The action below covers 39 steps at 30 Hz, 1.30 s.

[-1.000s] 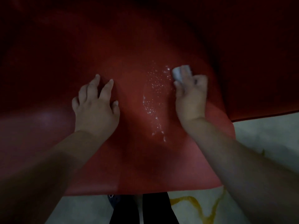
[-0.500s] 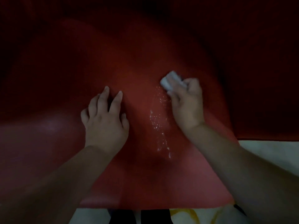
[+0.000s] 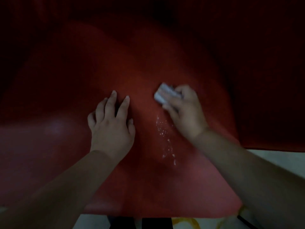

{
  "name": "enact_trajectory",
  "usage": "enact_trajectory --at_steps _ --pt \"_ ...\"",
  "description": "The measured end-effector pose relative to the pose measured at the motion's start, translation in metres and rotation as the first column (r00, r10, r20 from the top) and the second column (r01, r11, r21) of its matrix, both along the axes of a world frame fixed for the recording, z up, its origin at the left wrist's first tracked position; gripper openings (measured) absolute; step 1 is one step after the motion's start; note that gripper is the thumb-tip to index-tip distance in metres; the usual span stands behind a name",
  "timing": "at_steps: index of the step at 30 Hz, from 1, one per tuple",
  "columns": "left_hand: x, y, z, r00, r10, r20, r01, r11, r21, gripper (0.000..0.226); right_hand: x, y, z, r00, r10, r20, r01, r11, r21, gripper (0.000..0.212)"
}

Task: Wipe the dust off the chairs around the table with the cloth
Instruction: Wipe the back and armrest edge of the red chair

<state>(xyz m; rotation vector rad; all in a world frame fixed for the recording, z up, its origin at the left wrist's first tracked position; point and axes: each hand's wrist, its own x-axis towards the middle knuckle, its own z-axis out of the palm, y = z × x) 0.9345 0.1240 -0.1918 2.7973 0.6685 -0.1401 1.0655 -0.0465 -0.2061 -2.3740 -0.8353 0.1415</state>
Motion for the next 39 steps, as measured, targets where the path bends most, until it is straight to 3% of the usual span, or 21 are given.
enact_trajectory --at_steps 3,9,18,24,31,33,37,39 --pt "-0.001 0.002 0.004 0.999 -0.032 -0.013 0.032 0.999 -0.011 0.061 -0.034 -0.026 0.005 0.995 0.081 -0.051 -0.081 0.997 0.006 0.036" --pt "-0.016 0.002 0.005 0.993 -0.113 0.025 0.113 0.993 -0.012 0.06 0.022 0.006 0.005 0.979 -0.201 -0.043 0.203 0.978 0.048 0.039" --pt "-0.039 -0.003 0.006 0.988 -0.153 0.023 0.154 0.987 -0.037 0.059 -0.079 -0.024 0.008 0.996 0.088 -0.025 -0.089 0.996 -0.019 0.033" --pt "-0.05 0.001 0.007 0.982 -0.188 -0.006 0.188 0.981 -0.053 0.058 -0.039 -0.011 0.005 0.951 -0.308 0.021 0.307 0.951 0.034 0.035" --pt "-0.053 0.0 0.003 0.981 -0.193 0.015 0.194 0.98 -0.046 0.057 -0.111 -0.015 0.003 0.986 -0.165 -0.005 0.165 0.986 0.016 0.036" --pt "-0.054 0.002 0.003 0.98 -0.2 0.017 0.201 0.978 -0.048 0.058 -0.118 -0.024 0.006 0.976 -0.219 -0.022 0.22 0.974 0.05 0.035" --pt "-0.06 0.005 0.004 0.979 -0.206 0.007 0.206 0.978 -0.042 0.057 -0.115 -0.04 0.007 0.83 -0.554 0.072 0.55 0.833 0.061 0.039" --pt "-0.066 0.007 0.005 0.978 -0.21 0.0 0.21 0.977 -0.034 0.057 -0.126 -0.031 0.005 0.79 -0.609 0.078 0.608 0.793 0.037 0.041"
